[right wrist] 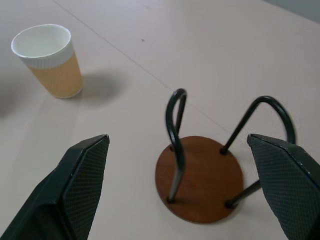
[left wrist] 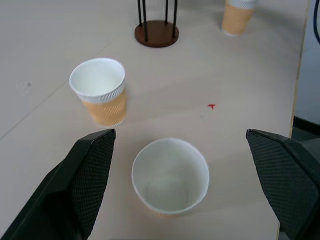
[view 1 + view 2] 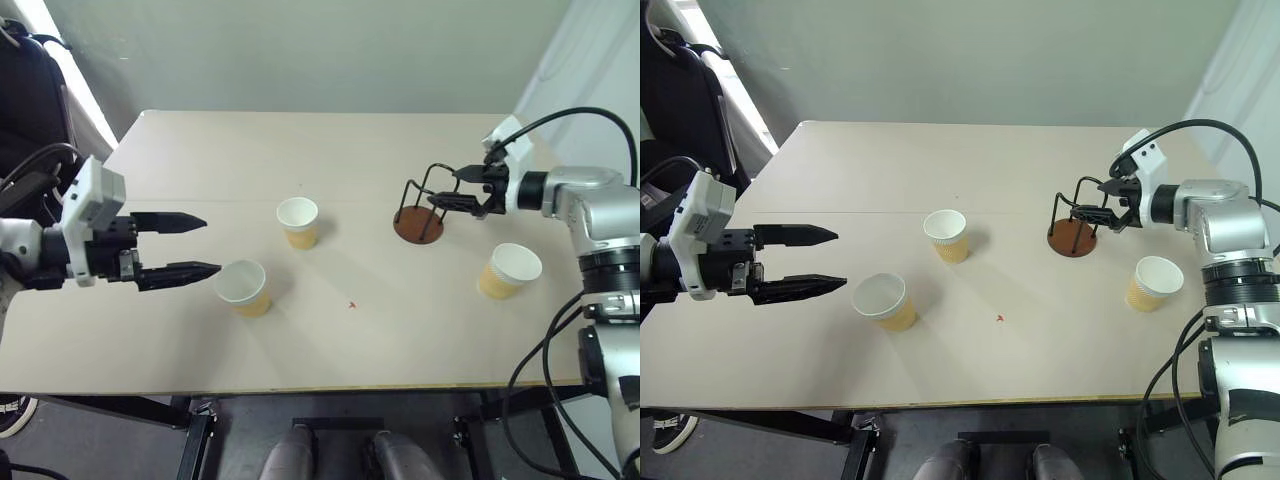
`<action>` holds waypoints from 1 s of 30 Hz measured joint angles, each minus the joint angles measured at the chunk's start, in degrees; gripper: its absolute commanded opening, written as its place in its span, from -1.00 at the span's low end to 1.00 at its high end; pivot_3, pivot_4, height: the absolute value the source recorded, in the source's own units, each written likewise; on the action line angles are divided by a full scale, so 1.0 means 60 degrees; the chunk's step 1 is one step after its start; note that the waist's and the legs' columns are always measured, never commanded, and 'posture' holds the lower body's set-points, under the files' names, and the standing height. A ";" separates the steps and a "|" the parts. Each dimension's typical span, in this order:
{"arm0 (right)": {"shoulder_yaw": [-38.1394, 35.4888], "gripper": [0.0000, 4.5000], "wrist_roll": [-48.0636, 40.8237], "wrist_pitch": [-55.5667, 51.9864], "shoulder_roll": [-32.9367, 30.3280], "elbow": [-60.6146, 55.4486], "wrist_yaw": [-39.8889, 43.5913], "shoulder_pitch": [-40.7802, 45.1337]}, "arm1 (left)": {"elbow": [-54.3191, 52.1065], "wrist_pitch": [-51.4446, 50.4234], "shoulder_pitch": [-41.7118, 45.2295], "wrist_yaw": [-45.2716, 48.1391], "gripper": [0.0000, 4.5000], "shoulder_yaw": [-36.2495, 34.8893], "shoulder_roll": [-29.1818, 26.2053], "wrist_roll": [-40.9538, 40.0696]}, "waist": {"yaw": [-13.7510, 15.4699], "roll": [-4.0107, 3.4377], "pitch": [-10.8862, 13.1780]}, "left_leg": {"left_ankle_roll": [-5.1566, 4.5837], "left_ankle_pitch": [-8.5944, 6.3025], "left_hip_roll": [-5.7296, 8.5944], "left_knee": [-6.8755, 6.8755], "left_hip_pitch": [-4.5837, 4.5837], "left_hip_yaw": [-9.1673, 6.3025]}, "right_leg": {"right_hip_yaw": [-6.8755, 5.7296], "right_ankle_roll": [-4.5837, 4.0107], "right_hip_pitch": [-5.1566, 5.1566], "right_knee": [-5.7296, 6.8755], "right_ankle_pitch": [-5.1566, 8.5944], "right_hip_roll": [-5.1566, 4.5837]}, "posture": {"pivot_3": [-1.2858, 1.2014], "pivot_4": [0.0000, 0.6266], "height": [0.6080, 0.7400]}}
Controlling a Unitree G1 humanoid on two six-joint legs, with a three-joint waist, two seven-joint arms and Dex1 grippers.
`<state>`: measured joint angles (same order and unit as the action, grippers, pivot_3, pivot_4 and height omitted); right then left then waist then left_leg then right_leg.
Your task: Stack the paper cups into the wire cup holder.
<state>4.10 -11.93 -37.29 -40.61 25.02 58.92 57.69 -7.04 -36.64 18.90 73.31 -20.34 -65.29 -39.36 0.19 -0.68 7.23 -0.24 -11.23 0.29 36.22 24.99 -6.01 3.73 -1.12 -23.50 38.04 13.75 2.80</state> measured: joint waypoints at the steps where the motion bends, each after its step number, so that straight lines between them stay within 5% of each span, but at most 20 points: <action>1: 0.0029 1.00 0.0026 0.0003 0.0095 0.0033 -0.0026 0.0007 | -0.0012 0.0027 -0.0001 -0.0015 0.99 0.0000 0.0020 0.0000 | -0.0003 0.0000 0.0000 | 0.0002 0.0001 -0.0001 0.0000 -0.0001 0.0000 | 0.0000 -0.0002 0.0000 0.0001 -0.0001 0.0001 | 0.03 -0.52 1.00; 8: 0.0280 1.00 0.0464 0.0006 0.0795 0.1069 -0.0616 0.0442 | -0.0181 0.0075 -0.0025 -0.0165 0.99 -0.0075 0.0035 -0.0002 | -0.0015 0.0000 0.0000 | 0.0003 0.0002 -0.0002 -0.0006 0.0004 -0.0001 | -0.0004 -0.0005 -0.0008 -0.0001 -0.0003 0.0001 | 0.03 -0.52 1.00; 11: 0.0291 0.75 0.0563 0.0047 0.0982 0.1300 -0.0643 0.0488 | -0.0259 0.0072 -0.0087 -0.0197 1.00 -0.0255 0.0034 -0.0021 | -0.0017 0.0000 0.0000 | 0.0003 0.0001 -0.0003 -0.0013 0.0004 0.0001 | -0.0006 -0.0006 -0.0010 -0.0003 -0.0003 0.0001 | 0.03 -0.52 1.00; 21: 0.0298 -0.92 0.0739 0.0307 0.1145 0.1722 -0.0621 0.0700 | -0.0344 0.0034 -0.0337 -0.0237 1.00 -0.0489 0.0031 -0.0039 | -0.0015 -0.0001 0.0000 | 0.0018 0.0011 -0.0004 -0.0013 0.0003 0.0000 | -0.0009 -0.0016 -0.0011 0.0000 -0.0007 0.0001 | 0.03 -0.52 1.00; 24: 0.0300 -0.98 0.0641 0.0336 0.1034 0.1492 -0.0049 0.0648 | -0.0349 0.0035 -0.0324 -0.0247 1.00 -0.0485 0.0031 -0.0031 | -0.0009 -0.0001 0.0001 | 0.0018 0.0010 -0.0004 -0.0015 0.0009 0.0000 | -0.0011 -0.0018 -0.0015 -0.0002 -0.0006 0.0001 | 0.03 -0.52 1.00; 30: 0.0276 -0.98 -0.2020 -0.0179 -0.0121 -0.2920 0.3888 -0.0600 | -0.0257 0.0062 -0.0173 -0.0236 1.00 -0.0390 0.0022 0.0054 | -0.0013 0.0001 0.0001 | 0.0061 0.0035 -0.0014 -0.0020 0.0045 0.0014 | -0.0027 -0.0024 -0.0033 -0.0019 0.0002 0.0008 | 0.03 -0.52 1.00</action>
<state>5.76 -24.05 -38.36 -41.34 7.50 82.25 54.10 -8.58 -36.26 17.86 71.90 -22.69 -65.16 -39.04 0.12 -0.67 7.24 0.13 -11.02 0.21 36.10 25.26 -5.93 3.57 -1.27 -23.70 37.93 13.76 2.85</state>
